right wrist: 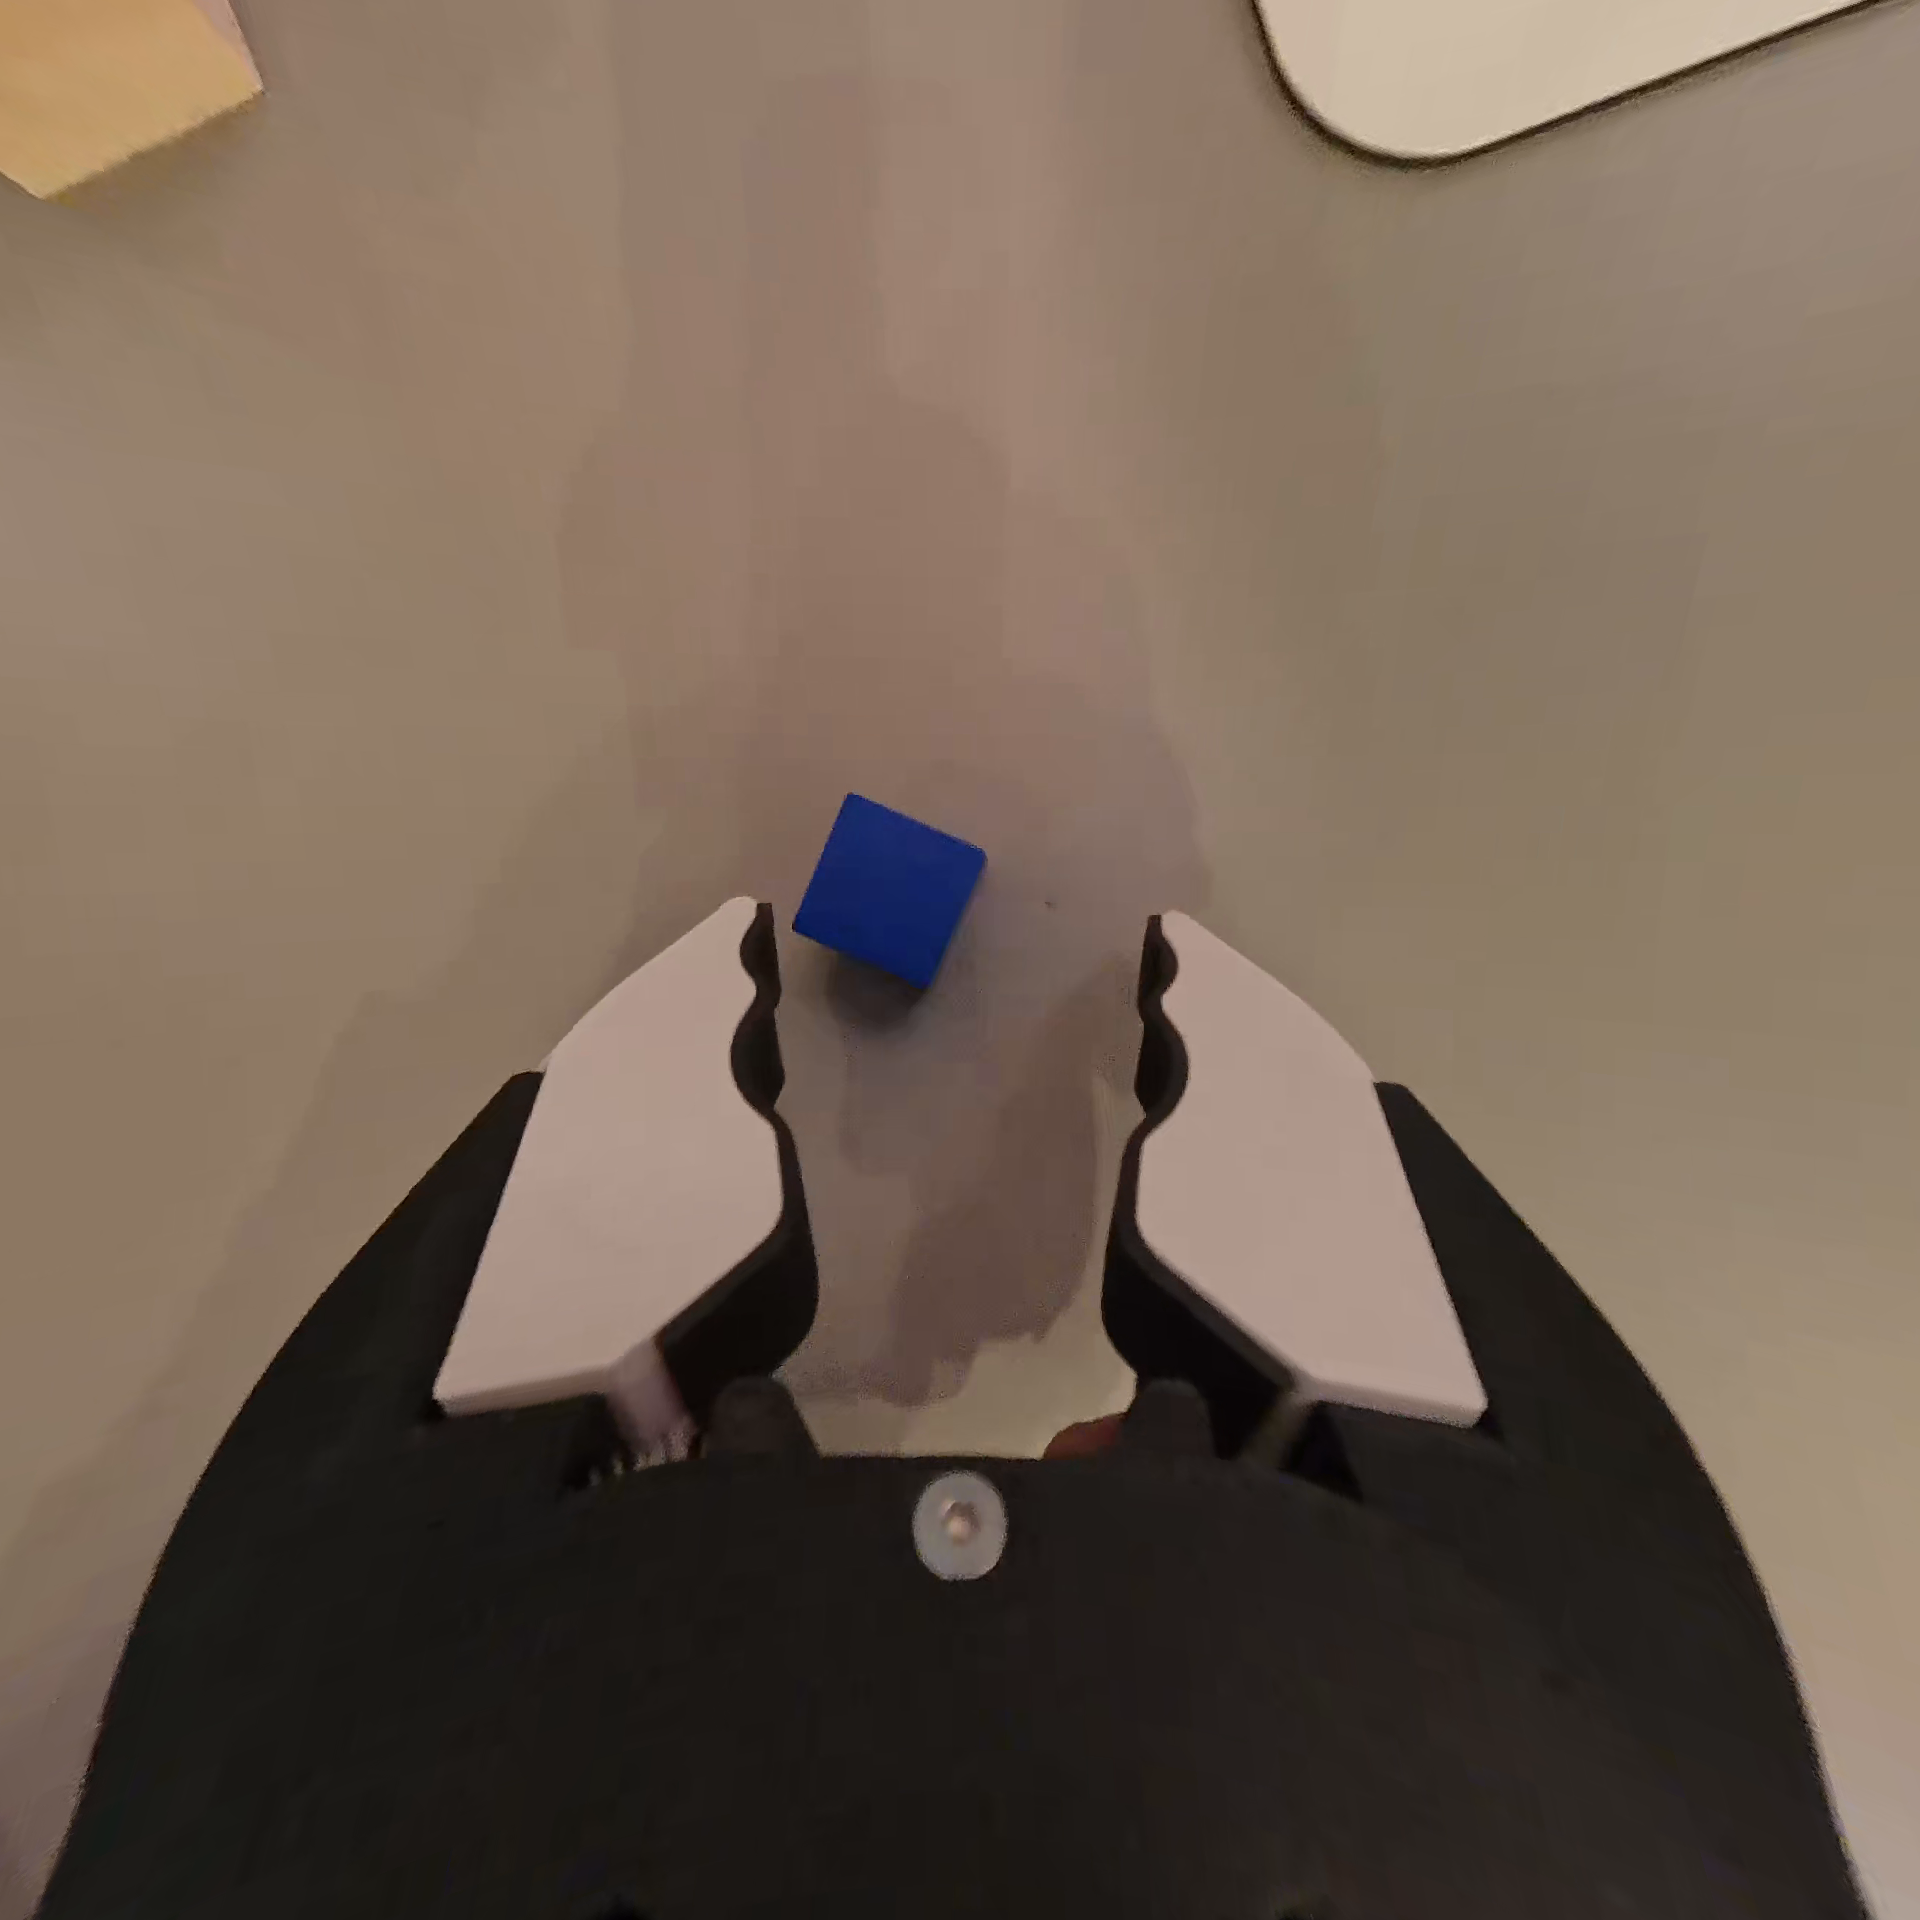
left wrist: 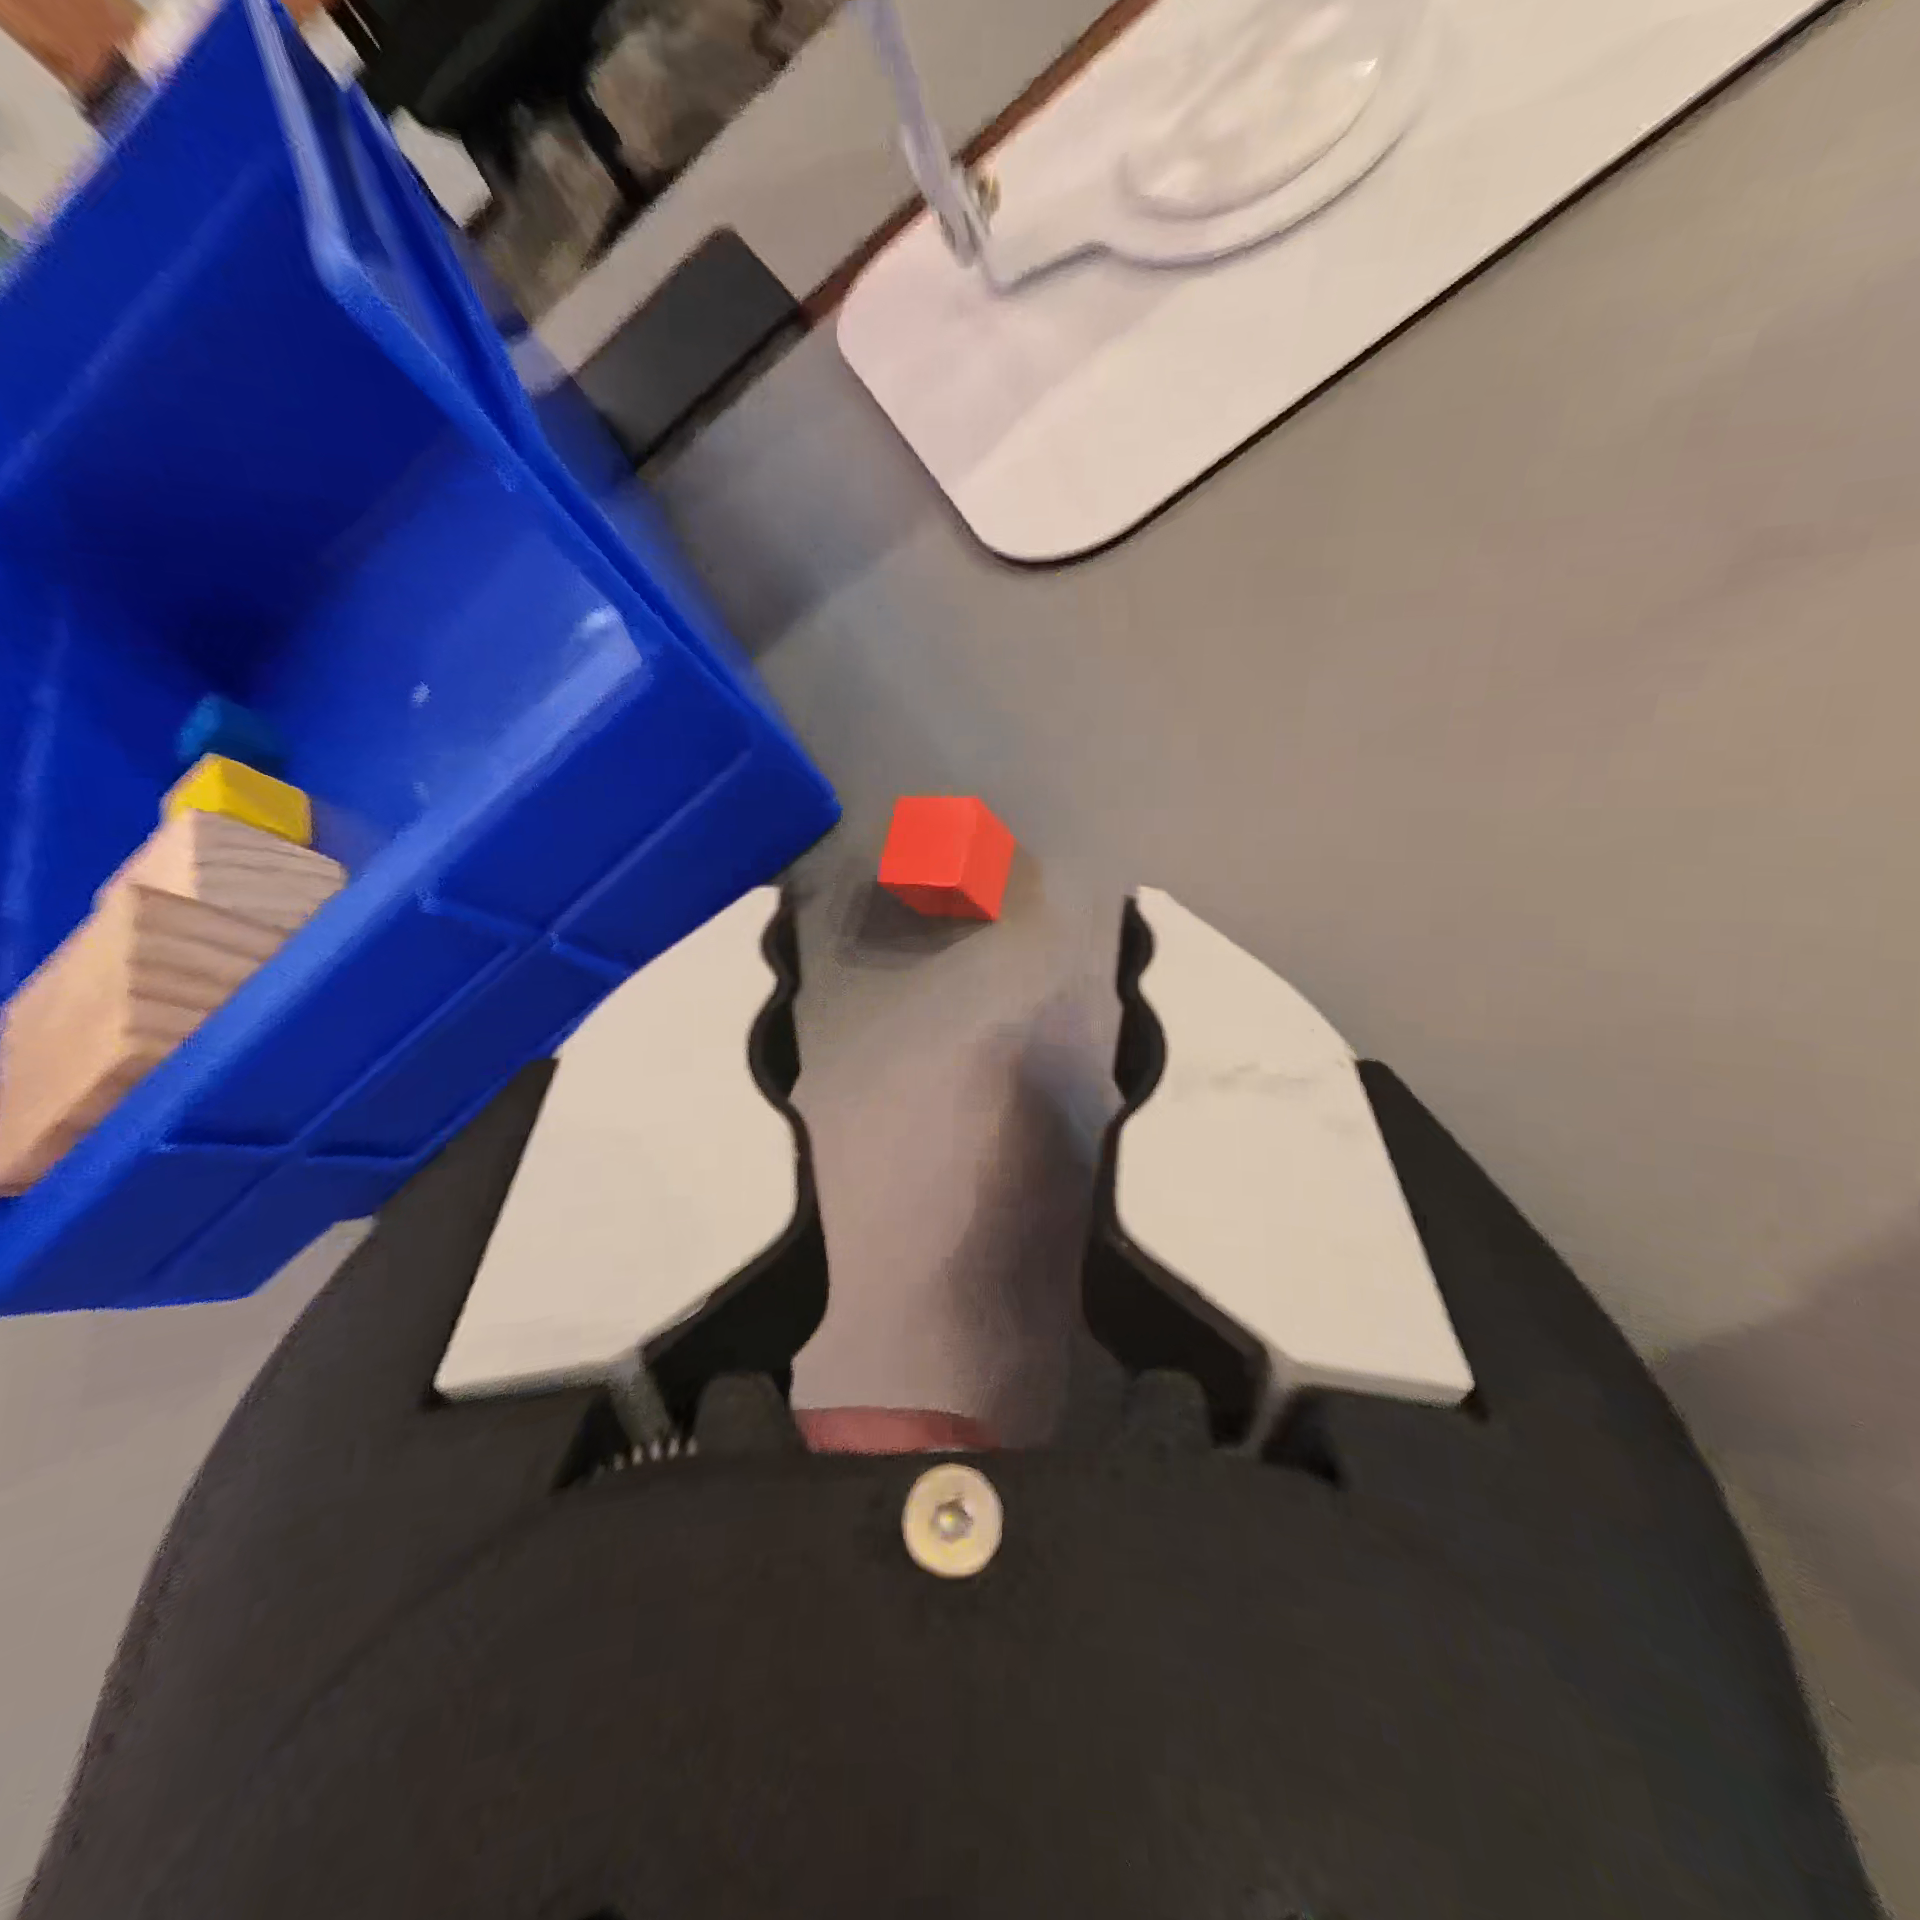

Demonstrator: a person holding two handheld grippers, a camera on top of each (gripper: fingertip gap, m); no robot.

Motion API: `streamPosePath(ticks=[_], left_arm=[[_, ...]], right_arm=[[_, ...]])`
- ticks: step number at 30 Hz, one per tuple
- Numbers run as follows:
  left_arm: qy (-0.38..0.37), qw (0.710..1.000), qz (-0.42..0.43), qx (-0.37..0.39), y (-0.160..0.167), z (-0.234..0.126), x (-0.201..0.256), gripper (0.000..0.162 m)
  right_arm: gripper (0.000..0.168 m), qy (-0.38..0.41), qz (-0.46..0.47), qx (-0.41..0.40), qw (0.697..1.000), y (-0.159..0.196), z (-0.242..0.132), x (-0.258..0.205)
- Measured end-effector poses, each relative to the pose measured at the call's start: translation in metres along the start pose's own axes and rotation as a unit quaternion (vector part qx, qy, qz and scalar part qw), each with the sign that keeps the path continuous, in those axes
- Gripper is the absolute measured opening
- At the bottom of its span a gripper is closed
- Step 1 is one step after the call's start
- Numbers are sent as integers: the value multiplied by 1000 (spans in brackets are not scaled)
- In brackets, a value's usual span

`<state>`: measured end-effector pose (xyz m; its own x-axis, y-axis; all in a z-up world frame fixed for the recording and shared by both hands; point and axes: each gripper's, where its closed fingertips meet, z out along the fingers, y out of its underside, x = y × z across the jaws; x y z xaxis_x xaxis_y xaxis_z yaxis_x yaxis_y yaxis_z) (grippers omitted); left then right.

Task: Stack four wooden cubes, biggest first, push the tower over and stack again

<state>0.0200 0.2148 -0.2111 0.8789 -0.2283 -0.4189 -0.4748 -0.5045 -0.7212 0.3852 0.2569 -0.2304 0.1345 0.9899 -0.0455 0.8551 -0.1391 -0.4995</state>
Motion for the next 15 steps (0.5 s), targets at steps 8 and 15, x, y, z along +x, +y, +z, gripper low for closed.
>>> streamPosePath(ticks=[8,15], left_arm=[[43,999,11,-26,-1,25,5,42],[44,998,41,-1,-9,29,6,4]], right_arm=[[32,-16,-1,19,1000,-16,8,-7],[32,-74,-97,92,988,-104,-14,-73]])
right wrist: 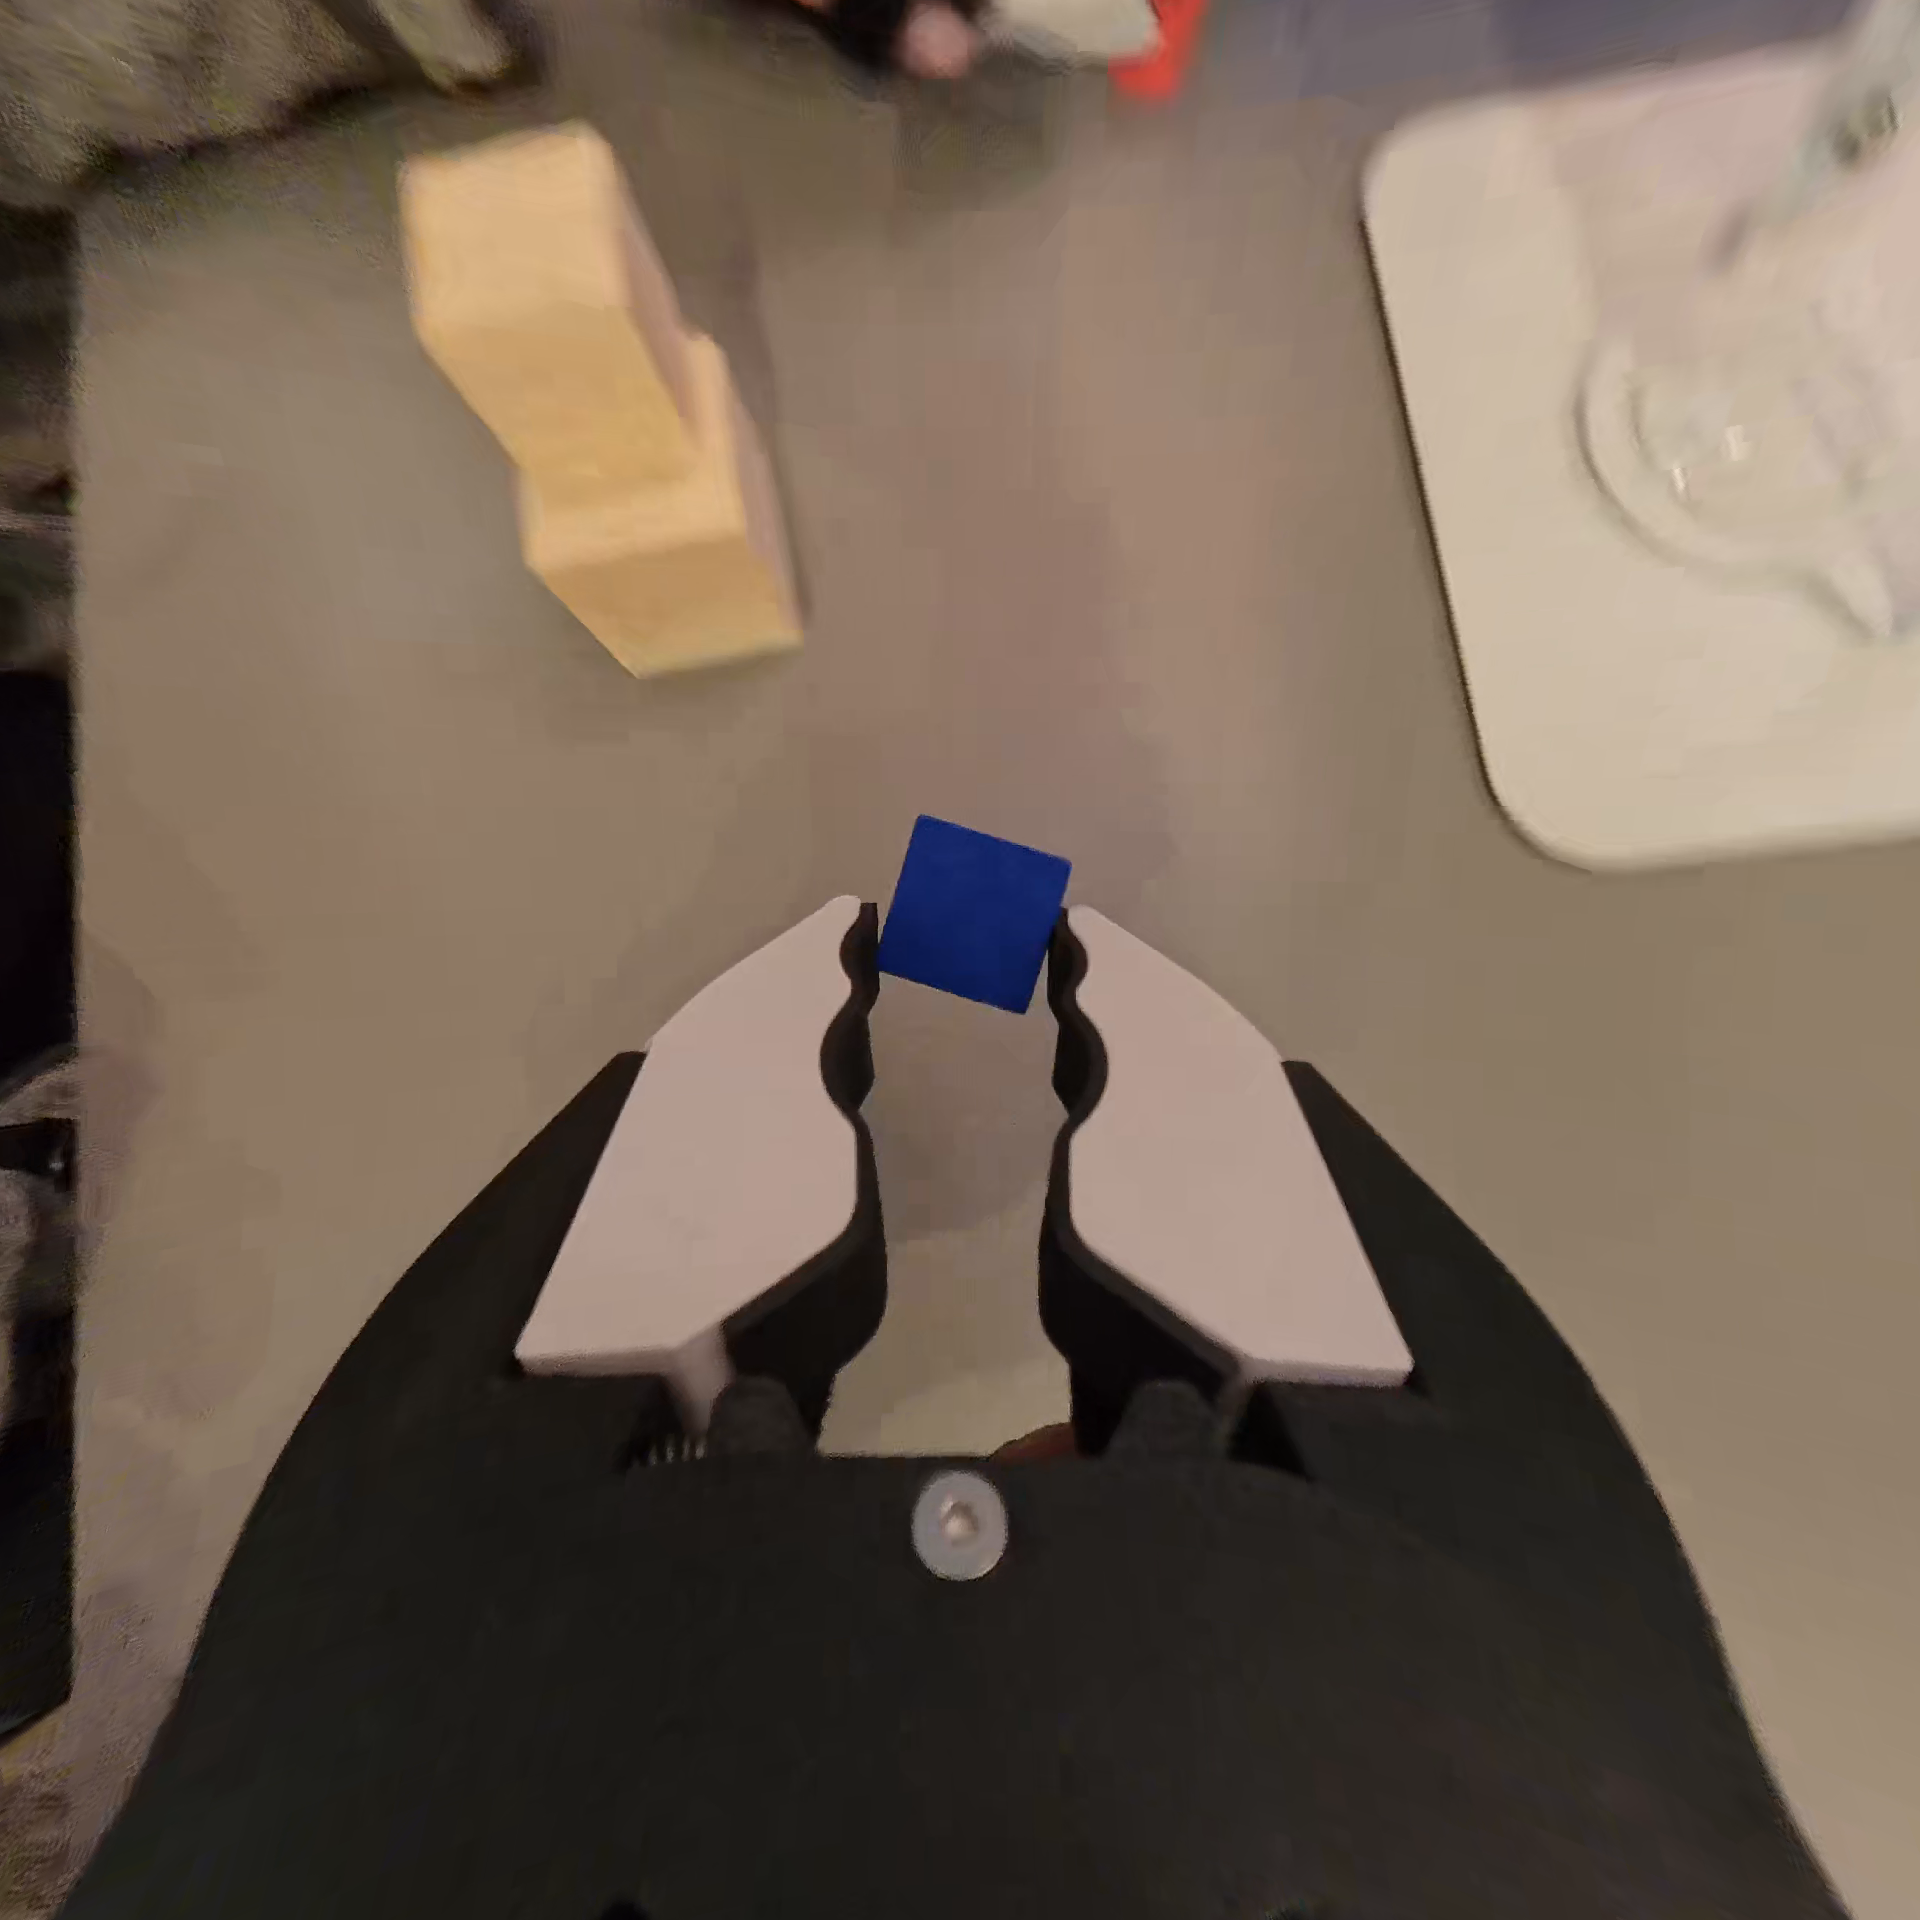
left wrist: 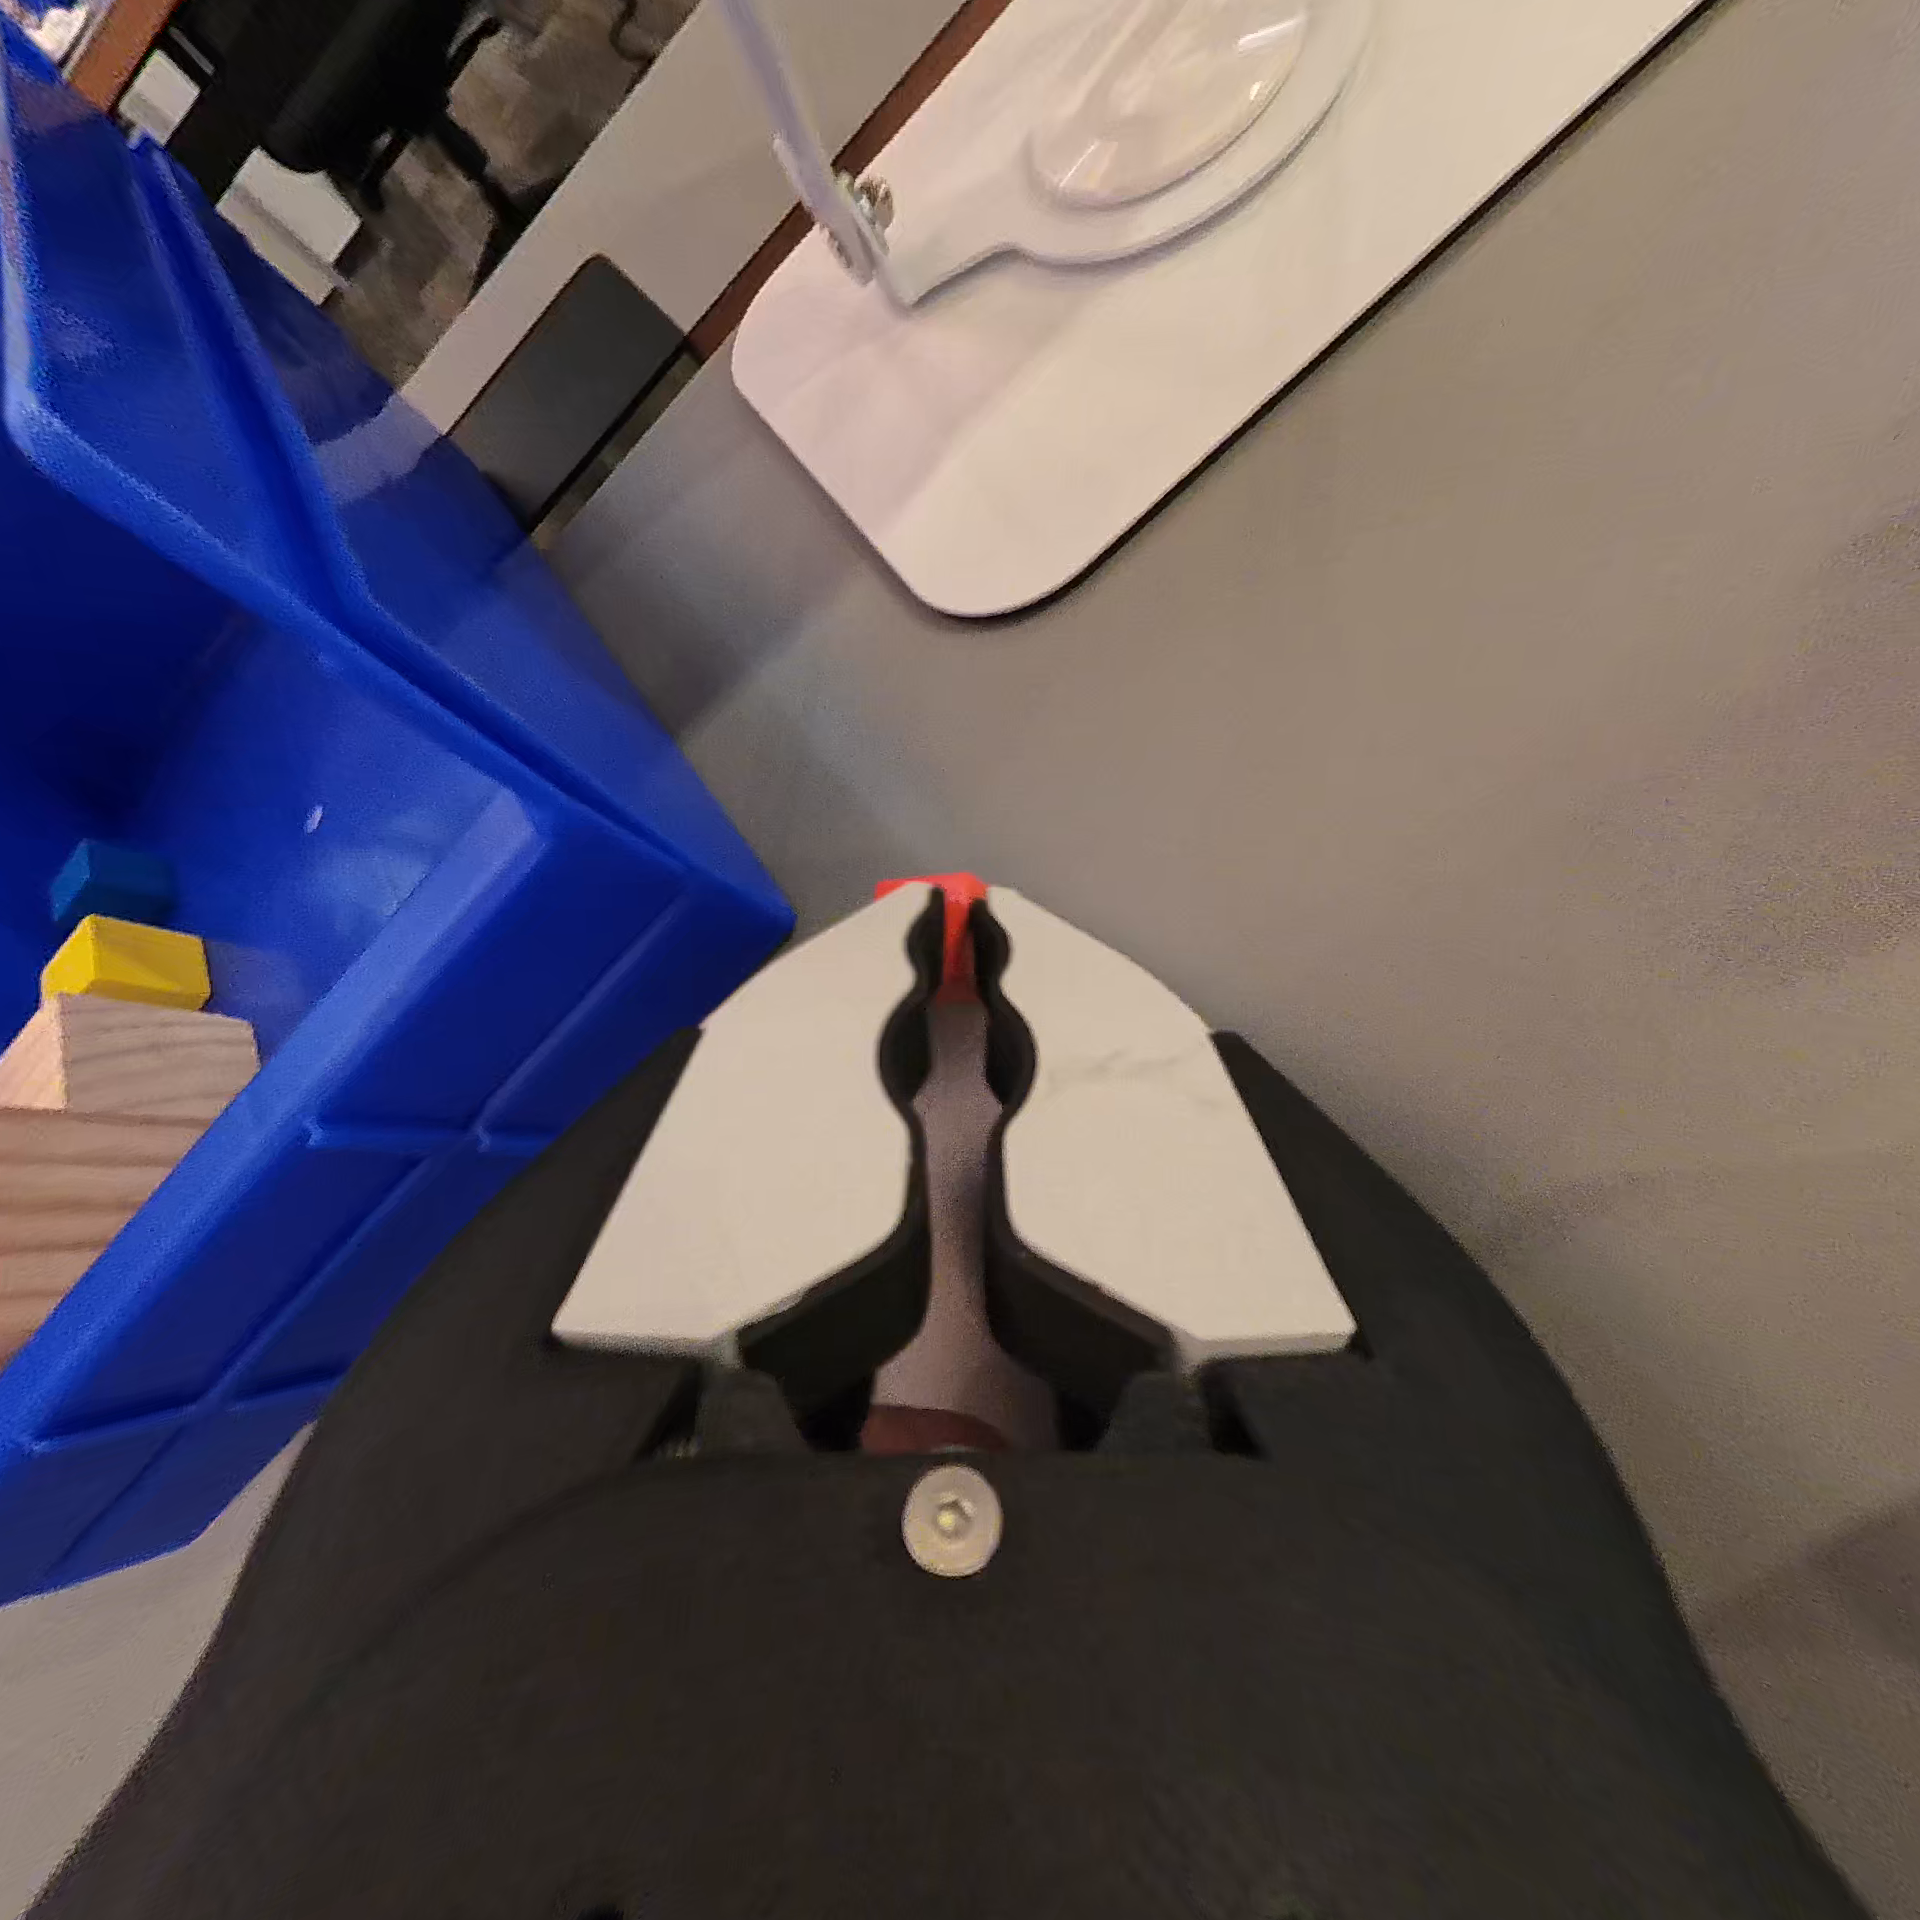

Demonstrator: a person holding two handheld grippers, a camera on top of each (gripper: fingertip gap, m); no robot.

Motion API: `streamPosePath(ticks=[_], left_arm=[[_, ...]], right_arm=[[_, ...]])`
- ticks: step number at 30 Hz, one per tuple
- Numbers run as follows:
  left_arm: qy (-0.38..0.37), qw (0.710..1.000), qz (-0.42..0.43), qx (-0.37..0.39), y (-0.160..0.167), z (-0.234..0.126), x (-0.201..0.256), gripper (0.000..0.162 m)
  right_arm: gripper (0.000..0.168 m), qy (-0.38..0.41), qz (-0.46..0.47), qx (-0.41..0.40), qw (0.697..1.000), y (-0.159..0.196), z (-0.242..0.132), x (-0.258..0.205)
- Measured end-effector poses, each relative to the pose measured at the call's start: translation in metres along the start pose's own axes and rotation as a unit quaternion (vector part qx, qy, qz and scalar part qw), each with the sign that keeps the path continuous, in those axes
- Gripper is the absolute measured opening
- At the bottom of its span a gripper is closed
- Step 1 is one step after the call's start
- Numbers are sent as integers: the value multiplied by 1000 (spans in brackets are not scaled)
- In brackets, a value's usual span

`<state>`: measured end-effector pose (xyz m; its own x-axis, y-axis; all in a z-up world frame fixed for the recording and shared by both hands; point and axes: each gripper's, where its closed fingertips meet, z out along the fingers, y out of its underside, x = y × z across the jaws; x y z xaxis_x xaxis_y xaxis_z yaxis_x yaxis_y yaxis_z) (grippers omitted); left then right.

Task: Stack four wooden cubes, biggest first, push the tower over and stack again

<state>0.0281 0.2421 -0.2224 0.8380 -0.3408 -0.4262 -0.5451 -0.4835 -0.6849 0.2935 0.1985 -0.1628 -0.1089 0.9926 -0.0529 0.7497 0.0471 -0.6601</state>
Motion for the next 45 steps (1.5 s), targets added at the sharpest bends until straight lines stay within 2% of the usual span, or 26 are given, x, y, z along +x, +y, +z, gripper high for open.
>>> streamPosePath(ticks=[1,6,8,10,11,15,18,19,21,23,25,26,28,32,35,38,39,40,45], left_arm=[[9,1000,-8,4,-2,-1,2,0],[-11,1000,-8,14,-1,-8,-4,0],[-23,999,-24,13,-2,-9,-16,24],[-3,999,-35,-12,6,0,-14,36],[0,999,-27,-18,10,4,-12,37],[34,999,-27,-9,4,7,-5,33],[46,998,-37,4,0,7,-5,14],[68,996,-48,14,-4,4,-2,0],[88,995,-35,-17,7,7,8,0],[108,994,-28,-15,5,1,19,0],[79,996,-30,15,-4,-6,13,0],[47,998,-29,25,-7,-7,3,9],[-1,999,-8,41,-14,-7,-11,17],[-32,997,66,-3,-19,6,-15,20],[-31,987,141,-71,-13,15,-15,28],[1,985,147,-89,-14,19,-14,25],[24,982,149,-114,-7,20,-9,21],[27,978,154,-139,0,22,-10,24],[46,977,135,-161,11,19,-5,0]], right_arm=[[32,-6,-23,1,1000,-15,3,-8],[32,-32,-91,17,995,-74,12,-35],[32,-33,-98,21,994,-85,14,-37],[32,-38,-97,27,994,-91,15,-37],[32,-38,-96,30,994,-92,16,-37],[32,-48,-85,37,995,-93,21,-34],[32,-62,-79,37,994,-92,24,-34],[32,-65,-80,38,994,-93,24,-35],[32,-67,-84,39,993,-96,24,-37],[32,-70,-88,40,993,-98,22,-39],[32,-66,-91,40,993,-99,21,-39],[32,-67,-90,42,993,-99,20,-39],[32,-66,-86,44,993,-100,21,-37],[32,-69,-87,43,993,-99,23,-38],[32,-70,-87,44,993,-100,23,-39],[32,-71,-88,44,993,-100,23,-39],[32,-72,-88,44,993,-100,23,-39],[32,-73,-88,44,993,-99,24,-39],[32,-70,-87,45,993,-99,22,-37]])
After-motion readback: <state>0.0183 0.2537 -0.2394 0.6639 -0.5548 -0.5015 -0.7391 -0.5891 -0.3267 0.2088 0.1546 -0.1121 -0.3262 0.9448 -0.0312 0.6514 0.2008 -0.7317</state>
